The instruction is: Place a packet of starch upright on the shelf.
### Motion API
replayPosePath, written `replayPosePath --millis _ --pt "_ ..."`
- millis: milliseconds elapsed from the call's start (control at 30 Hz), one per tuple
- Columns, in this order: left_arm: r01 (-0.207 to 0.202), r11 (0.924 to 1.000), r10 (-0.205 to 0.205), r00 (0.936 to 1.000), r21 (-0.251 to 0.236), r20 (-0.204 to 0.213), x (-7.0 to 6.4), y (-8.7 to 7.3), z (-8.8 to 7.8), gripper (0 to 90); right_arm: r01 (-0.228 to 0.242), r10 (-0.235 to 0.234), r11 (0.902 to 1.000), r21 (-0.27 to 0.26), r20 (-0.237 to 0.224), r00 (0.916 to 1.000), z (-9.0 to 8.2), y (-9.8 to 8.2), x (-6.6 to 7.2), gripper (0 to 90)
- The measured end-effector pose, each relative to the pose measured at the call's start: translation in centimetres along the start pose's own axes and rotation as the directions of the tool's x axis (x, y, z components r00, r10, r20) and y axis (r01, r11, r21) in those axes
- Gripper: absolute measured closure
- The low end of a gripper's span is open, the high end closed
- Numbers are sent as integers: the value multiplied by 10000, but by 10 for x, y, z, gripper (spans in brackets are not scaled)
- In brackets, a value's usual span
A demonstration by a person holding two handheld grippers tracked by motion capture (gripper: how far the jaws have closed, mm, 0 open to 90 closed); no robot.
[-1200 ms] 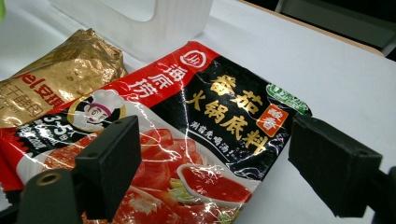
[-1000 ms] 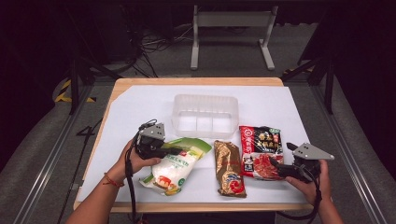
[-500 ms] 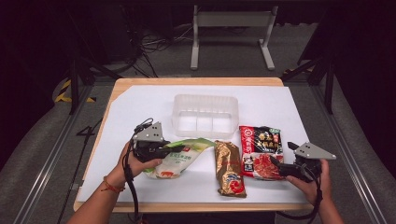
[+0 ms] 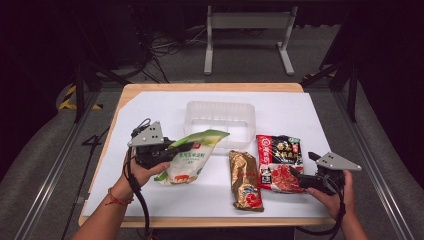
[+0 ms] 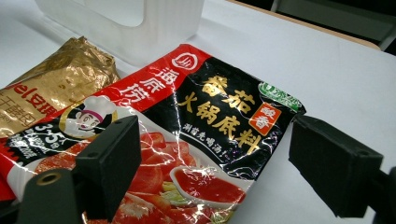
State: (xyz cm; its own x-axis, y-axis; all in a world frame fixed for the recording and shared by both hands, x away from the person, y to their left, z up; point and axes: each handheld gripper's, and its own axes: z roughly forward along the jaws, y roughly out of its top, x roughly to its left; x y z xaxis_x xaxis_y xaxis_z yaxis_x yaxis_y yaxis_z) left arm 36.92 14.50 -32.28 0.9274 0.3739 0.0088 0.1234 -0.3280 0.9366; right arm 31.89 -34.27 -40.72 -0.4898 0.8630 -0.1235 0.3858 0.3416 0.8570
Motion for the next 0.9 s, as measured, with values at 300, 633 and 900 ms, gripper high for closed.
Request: replayPosePath --millis 300,633,900 --pt "258 9968 -304 9977 -754 -611 11 14 1 900 -112 112 9999 -19 -25 9999 0 0 0 174" --pt "553 9903 -735 9871 -1278 -1423 30 24 17 900 -137 136 9997 -178 -99 9999 -1 -1 -1 174" --pt "1399 9723 -1740 9681 -1873 -1805 56 21 34 900 -83 83 9999 -141 -22 10000 -1 -1 -2 173"
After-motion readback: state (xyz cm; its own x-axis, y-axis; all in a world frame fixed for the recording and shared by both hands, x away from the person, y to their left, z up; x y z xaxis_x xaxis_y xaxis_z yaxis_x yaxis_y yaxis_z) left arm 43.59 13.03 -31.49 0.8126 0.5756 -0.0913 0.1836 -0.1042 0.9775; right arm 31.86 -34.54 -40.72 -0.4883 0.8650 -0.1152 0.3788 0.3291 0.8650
